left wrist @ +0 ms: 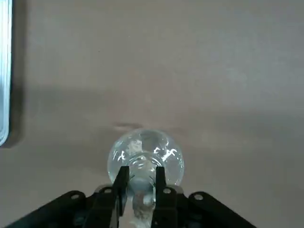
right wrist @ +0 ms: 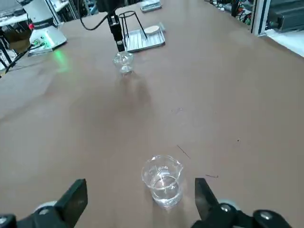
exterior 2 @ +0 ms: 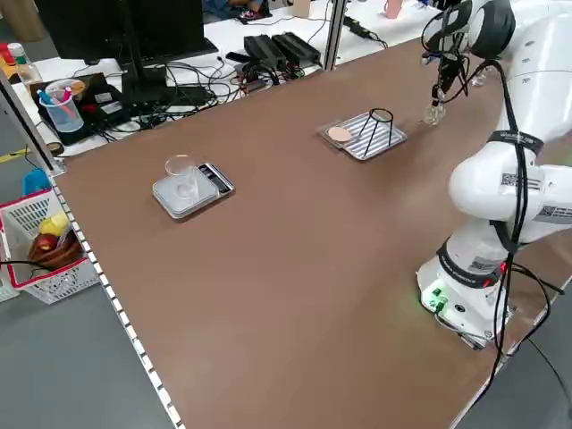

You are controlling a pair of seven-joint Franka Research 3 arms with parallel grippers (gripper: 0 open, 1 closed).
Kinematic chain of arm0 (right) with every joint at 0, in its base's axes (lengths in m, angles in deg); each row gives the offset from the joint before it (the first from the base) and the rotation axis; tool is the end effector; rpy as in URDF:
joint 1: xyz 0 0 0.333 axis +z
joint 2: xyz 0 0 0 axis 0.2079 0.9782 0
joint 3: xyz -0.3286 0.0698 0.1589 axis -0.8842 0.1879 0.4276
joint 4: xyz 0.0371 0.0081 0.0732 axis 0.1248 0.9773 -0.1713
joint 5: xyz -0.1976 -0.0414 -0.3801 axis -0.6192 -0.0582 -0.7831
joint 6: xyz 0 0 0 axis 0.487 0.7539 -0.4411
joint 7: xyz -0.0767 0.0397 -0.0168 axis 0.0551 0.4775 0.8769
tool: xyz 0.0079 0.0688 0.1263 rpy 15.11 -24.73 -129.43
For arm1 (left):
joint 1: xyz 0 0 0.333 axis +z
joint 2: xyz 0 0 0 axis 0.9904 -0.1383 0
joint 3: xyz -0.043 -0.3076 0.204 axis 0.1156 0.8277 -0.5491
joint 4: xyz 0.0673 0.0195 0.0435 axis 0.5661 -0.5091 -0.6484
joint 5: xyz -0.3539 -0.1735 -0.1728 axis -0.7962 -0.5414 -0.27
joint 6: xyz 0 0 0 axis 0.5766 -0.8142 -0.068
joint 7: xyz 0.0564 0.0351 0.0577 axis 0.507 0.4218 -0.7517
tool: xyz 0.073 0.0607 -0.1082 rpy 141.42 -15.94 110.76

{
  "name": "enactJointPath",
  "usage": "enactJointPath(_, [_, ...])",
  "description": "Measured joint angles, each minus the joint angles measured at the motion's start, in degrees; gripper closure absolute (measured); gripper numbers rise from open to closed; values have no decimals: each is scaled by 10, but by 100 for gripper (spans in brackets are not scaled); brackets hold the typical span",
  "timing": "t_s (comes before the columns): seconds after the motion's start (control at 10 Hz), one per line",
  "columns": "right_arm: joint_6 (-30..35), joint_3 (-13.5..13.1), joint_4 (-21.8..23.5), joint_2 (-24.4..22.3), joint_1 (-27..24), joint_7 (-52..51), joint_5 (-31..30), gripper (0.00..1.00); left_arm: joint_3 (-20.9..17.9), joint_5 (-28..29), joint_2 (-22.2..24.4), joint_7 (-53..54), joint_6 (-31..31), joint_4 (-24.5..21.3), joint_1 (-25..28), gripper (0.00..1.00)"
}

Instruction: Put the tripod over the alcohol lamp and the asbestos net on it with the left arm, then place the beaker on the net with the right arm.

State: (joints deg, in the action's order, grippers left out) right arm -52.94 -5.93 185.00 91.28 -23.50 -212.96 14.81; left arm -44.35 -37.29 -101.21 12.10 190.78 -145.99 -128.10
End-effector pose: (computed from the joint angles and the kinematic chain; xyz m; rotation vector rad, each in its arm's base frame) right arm 0.5723 -0.2303 0.2644 -1.7440 -1.4387 -0.7725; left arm 0.5089 -0.6322 0.2383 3.0560 0.2149 -0.0388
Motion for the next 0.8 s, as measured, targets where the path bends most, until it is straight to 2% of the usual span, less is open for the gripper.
enactJointPath(0.1, [0,11,0,7,-14,-15,2,0,0,0,0,0,0,0,0,72])
enactJointPath(0.2, [-2,29,0,16,-33,-31,3,0,0,0,0,0,0,3,-1,63])
enactJointPath(0.4, [-7,79,0,35,-78,-60,4,0,-1,0,0,0,0,8,-1,59])
enactJointPath(0.5, [-14,89,0,46,-87,-74,5,0,-2,0,1,0,0,12,0,52])
enactJointPath(0.6, [-22,93,0,58,-90,-84,8,0,-6,0,7,0,-2,18,3,39])
enactJointPath(0.8, [-35,95,-1,79,-93,-94,32,0,-11,0,41,13,-48,25,34,39])
